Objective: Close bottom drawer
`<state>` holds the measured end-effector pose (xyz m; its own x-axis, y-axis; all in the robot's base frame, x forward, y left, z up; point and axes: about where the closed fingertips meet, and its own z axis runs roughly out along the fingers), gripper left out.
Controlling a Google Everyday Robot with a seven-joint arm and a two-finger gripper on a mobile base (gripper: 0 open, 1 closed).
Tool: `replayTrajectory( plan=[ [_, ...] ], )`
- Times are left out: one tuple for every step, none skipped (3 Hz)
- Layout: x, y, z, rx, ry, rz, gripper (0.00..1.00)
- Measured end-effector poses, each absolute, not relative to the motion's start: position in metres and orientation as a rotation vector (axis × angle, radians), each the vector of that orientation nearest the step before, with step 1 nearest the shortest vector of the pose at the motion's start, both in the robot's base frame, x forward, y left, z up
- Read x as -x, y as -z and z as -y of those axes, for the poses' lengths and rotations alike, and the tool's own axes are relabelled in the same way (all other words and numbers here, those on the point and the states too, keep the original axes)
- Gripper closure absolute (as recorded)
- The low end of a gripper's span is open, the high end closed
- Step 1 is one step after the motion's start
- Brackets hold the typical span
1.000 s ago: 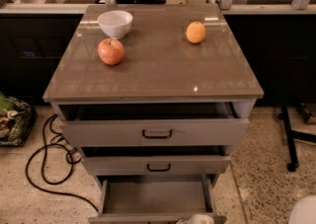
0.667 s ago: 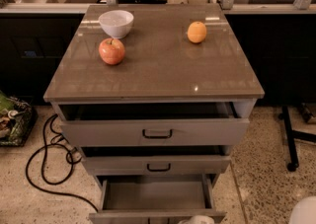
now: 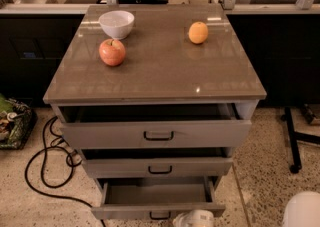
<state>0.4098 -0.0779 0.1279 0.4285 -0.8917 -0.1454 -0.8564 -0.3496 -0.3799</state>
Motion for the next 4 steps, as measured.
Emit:
replayTrajectory(
  plan=[
    [-0.446, -0.128, 0.075, 2.286, 0.182, -1.426, 1.00],
    [-0.448, -0.128, 0.075, 2.286, 0.193, -1.414, 1.00],
    [-0.470, -0.132, 0.075, 2.273, 0.248, -1.373, 1.00],
    [-0.468, -0.132, 0.075, 2.273, 0.248, -1.373, 1.00]
  ],
)
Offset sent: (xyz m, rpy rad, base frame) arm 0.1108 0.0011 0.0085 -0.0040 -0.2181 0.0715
